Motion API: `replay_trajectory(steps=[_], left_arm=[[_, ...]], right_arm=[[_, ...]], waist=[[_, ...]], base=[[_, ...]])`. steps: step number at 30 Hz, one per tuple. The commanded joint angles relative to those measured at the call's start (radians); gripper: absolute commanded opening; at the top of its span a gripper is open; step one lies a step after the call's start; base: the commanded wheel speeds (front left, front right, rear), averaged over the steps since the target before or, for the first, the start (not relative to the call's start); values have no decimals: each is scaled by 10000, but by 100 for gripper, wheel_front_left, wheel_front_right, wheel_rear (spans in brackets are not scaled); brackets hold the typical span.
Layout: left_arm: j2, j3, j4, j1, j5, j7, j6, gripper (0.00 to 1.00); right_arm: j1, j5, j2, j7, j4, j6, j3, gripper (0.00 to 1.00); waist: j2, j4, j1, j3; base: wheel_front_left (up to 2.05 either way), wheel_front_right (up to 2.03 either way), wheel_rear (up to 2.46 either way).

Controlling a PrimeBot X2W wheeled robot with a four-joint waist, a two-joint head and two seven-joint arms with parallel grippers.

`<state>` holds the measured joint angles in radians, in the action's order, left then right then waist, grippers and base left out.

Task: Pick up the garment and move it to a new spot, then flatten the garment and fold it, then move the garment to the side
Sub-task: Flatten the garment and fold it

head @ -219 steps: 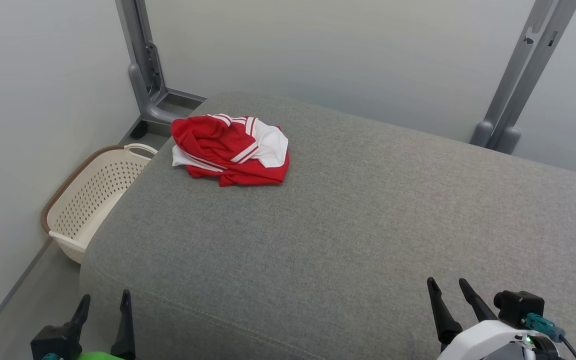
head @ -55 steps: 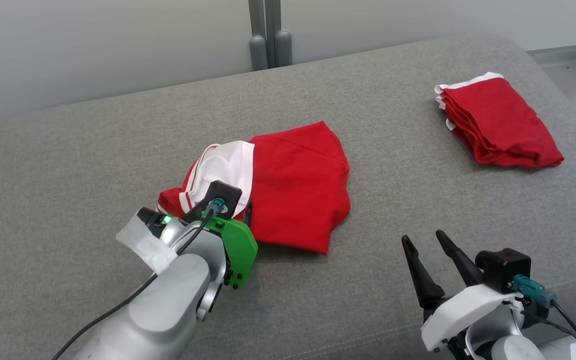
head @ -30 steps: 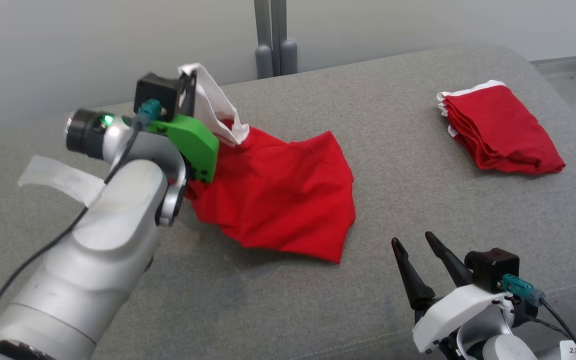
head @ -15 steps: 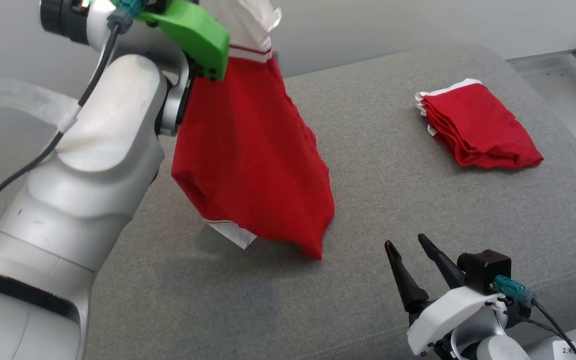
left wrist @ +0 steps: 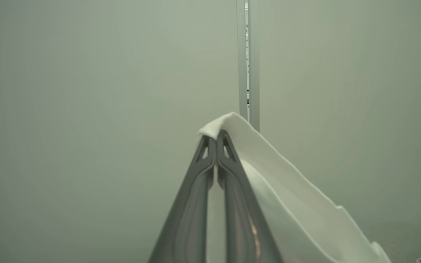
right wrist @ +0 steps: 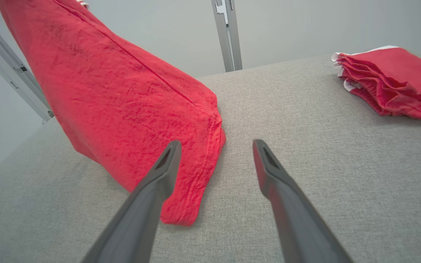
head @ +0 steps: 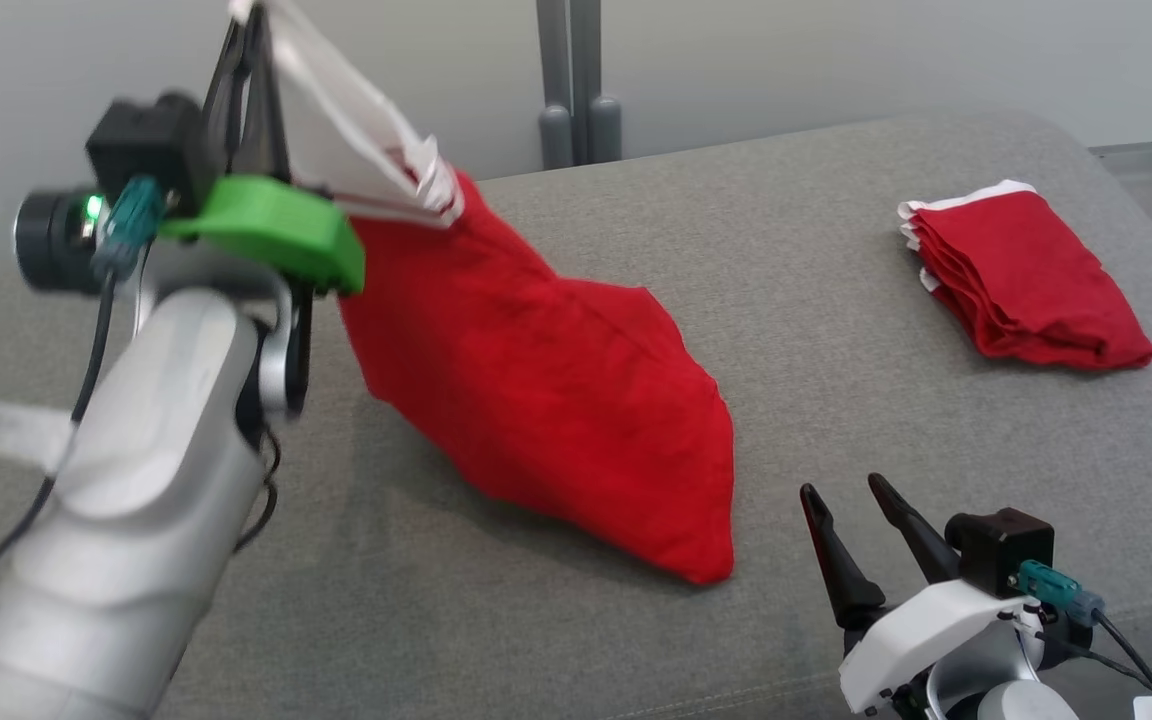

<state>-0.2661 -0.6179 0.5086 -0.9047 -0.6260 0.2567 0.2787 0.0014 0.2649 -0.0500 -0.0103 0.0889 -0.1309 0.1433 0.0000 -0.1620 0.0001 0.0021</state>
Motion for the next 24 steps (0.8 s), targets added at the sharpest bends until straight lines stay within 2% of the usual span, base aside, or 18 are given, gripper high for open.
replay_trajectory(steps=[1,6,11,16,24], left_arm=[[-254,149,-310,727,-69,50,174,0],[-1124,794,-2084,3762,-330,99,1094,0],[-1665,1062,-3200,6184,-568,91,1669,0],[-1626,1088,-3329,7376,-883,69,1933,0],[-1363,1237,-2378,8033,-1133,69,1991,0]], right_arm=[[137,-59,-8,29,-54,5,-31,100],[295,-135,-14,131,-205,5,-220,100],[325,-169,-10,235,-307,5,-198,100],[314,-145,-11,282,-335,5,-172,100],[275,-181,-13,322,-310,5,-86,100]], waist=[[0,399,-1,-40],[0,965,-1,-80],[0,1399,-1,-116],[0,1648,-1,-166],[0,1611,-1,-125]], base=[[0,0,0],[0,0,0],[0,0,0],[0,0,0],[0,0,0]])
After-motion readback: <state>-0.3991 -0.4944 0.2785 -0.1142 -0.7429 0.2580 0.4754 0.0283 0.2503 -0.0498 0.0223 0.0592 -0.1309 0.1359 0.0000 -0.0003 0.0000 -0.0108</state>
